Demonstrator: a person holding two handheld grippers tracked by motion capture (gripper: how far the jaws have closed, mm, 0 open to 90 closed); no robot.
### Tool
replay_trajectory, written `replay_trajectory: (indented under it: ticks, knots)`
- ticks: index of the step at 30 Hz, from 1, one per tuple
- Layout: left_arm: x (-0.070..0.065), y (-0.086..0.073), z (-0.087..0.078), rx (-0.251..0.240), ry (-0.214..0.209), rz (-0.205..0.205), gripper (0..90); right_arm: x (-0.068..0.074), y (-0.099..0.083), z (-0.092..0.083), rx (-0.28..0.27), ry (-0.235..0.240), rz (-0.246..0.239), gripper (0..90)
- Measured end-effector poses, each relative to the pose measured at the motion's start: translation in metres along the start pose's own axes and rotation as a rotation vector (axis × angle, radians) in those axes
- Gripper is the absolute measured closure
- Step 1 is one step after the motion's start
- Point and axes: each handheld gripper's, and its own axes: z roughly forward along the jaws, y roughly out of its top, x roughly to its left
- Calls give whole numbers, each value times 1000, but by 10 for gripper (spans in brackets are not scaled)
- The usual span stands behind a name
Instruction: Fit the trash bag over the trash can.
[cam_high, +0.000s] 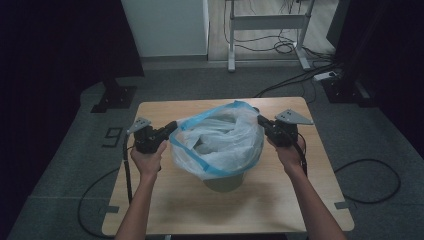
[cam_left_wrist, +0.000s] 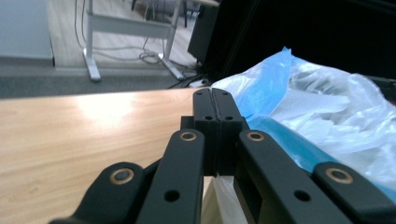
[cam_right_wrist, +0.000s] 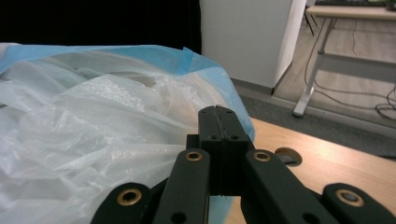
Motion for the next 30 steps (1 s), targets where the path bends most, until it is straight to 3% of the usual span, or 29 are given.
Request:
replay_trajectory:
  ticks: [5, 13, 16, 20, 23, 26, 30]
  knots:
    - [12, -14, 9, 62, 24, -30, 900, -7, -14, 13, 40, -10, 38, 892]
    - [16, -34, 23, 165, 20, -56, 900, -11, -36, 29, 104, 42, 103, 892]
    - [17, -39, 25, 192, 14, -60, 900, -10, -43, 34, 145, 48, 101, 892]
    - [16, -46, 22, 193, 0, -64, 900, -11, -49, 36, 167, 51, 112, 891]
    - [14, -49, 19, 177, -13, -58, 900, -14, -54, 31, 148, 43, 145, 889]
    - [12, -49, 16, 158, -13, -49, 900, -18, -52, 19, 83, 5, 165, 756]
    - [10, -48, 14, 132, -12, -36, 899, -18, -43, -4, -7, -19, 162, 655]
